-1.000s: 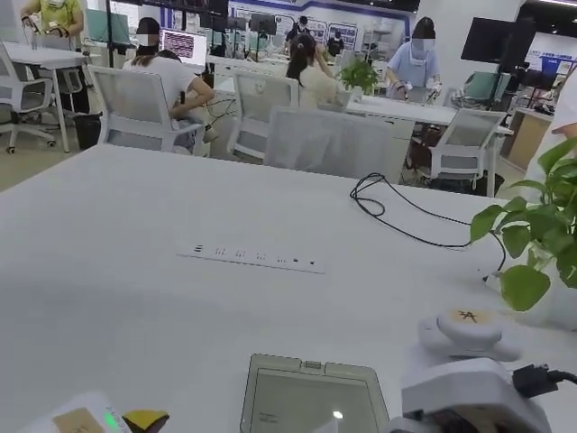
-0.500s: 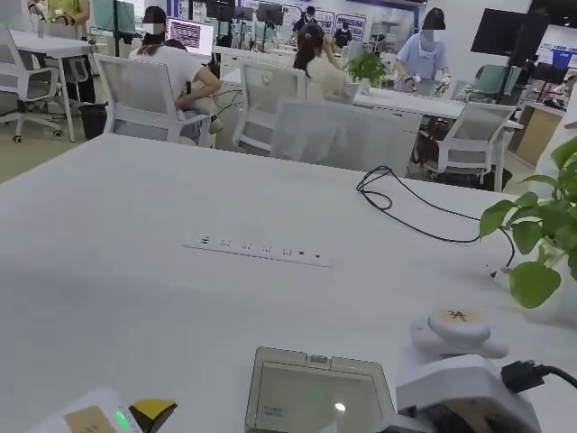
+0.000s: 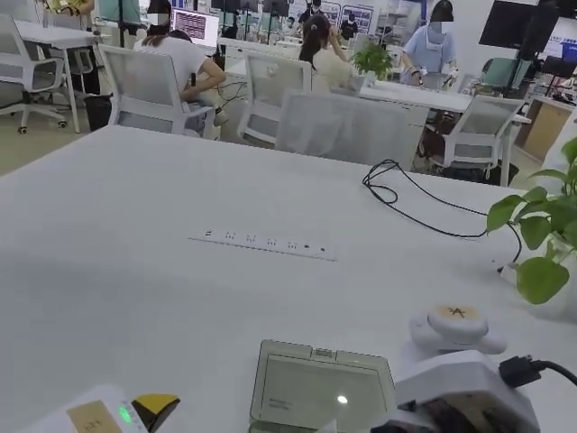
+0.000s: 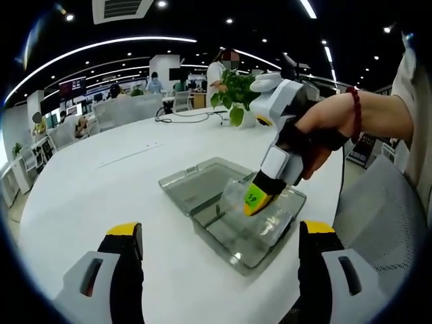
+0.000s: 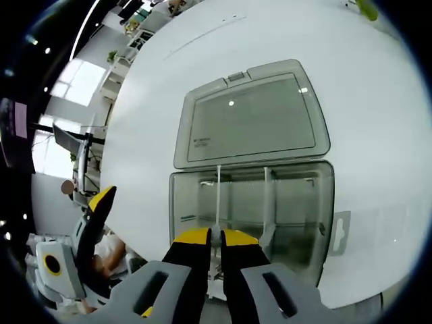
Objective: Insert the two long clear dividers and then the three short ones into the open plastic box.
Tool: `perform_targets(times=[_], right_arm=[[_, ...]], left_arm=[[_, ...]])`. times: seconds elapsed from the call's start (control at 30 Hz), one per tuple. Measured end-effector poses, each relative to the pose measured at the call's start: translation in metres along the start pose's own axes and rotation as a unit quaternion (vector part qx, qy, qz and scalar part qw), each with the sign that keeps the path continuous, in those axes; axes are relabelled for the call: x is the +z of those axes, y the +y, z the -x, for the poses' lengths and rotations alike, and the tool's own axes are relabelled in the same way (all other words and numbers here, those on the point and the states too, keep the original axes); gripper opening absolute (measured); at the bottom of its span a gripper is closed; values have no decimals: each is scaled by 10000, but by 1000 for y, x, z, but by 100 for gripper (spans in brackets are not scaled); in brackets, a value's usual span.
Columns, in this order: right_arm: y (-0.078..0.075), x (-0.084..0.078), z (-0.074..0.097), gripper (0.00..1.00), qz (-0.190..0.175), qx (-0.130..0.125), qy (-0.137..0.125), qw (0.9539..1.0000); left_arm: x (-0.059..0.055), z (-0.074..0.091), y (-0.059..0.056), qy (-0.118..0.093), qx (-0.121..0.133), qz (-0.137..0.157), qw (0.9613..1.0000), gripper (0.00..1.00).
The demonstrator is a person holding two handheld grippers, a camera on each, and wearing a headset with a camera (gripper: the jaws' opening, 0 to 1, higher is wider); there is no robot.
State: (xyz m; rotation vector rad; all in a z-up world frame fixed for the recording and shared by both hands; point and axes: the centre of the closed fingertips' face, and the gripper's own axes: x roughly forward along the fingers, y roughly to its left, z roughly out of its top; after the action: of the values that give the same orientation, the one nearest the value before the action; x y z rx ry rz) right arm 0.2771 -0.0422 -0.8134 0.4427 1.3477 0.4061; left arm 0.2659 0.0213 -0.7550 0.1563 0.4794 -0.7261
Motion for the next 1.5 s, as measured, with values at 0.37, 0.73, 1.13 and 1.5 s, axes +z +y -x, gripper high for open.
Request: perform_targets(times=[0.37, 0.73, 1.13, 1.5], right_arm=[[3, 1, -1, 6, 603, -285, 203, 9976], [4, 1, -2, 7, 1095, -516, 429, 9917], [6, 2, -6, 7, 2042, -1119, 608, 9706], [6, 3, -13, 7, 2260, -1433, 556, 9619]], left_arm=[[-1, -1, -4, 46, -76, -27, 10000, 98], [-3, -2, -9, 73, -153, -20, 9999, 96], [-3, -2, -9, 89, -183, -33, 9998, 96], [-3, -2, -5, 127, -98, -76, 9998, 95]])
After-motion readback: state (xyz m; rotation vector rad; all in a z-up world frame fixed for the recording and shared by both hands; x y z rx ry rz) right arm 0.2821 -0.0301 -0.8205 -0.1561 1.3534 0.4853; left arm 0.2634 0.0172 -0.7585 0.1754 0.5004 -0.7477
